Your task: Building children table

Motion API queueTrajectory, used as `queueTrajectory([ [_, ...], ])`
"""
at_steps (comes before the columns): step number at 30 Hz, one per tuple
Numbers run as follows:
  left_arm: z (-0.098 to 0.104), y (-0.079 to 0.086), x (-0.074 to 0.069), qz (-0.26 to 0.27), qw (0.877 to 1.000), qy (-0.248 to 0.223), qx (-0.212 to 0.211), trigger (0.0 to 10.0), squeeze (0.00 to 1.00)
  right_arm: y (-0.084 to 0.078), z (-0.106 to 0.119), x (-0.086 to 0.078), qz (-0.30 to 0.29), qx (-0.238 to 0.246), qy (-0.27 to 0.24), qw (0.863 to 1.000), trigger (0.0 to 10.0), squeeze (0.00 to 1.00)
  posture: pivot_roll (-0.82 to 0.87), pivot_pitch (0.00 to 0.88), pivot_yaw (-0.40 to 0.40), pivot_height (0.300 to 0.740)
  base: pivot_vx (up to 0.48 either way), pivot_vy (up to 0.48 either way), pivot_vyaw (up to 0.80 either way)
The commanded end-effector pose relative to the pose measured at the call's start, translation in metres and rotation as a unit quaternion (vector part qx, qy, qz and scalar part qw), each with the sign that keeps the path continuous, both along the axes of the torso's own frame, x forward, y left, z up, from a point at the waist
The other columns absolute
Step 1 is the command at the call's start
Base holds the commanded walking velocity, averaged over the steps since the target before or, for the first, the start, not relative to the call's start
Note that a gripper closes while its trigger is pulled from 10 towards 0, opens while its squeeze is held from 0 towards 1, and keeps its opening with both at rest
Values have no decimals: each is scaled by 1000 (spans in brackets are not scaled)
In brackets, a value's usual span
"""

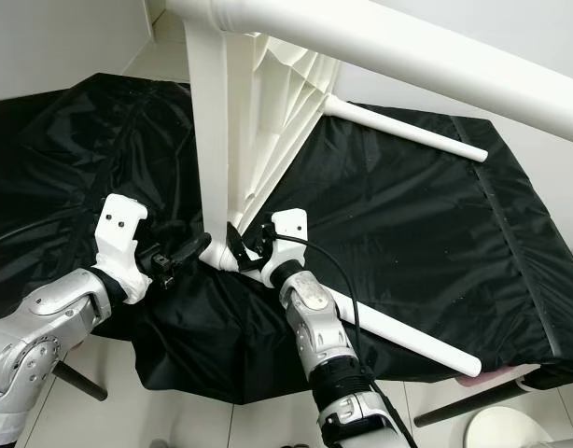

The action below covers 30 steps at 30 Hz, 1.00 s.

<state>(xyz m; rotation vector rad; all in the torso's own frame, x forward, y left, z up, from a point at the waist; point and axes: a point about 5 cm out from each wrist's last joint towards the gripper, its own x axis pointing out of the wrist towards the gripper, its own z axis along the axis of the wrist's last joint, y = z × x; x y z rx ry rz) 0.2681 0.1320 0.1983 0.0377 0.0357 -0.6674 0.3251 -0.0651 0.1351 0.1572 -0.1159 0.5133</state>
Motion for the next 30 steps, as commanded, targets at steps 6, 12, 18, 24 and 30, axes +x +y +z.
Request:
queueTrajectory([
  [6, 4, -6, -1, -55, 998, -8, 3, 10000, 953, -35, -16, -13, -43, 1, 11, 999, 10000, 0, 123, 104, -56, 740, 0, 0, 0],
  [12, 9, -8, -2, -68, 997, -12, -14, 10000, 1000, -65, -8, -24, -98, -4, -21, 995, 10000, 0, 117, 91, -73, 740, 0, 0, 0],
  [18, 13, -12, -2, -71, 997, -23, -25, 10000, 1000, -85, -5, -31, -131, -13, -24, 991, 10000, 0, 108, 77, -88, 740, 0, 0, 0],
  [24, 18, -19, 1, -53, 998, -42, -15, 10000, 1000, -100, -5, -37, -154, -26, -21, 988, 10000, 0, 97, 66, -95, 740, 0, 0, 0],
  [30, 22, -25, 5, -47, 997, -52, -21, 10000, 0, -107, -6, -38, -165, -33, -17, 986, 10000, 0, 90, 59, -95, 740, 0, 0, 0],
])
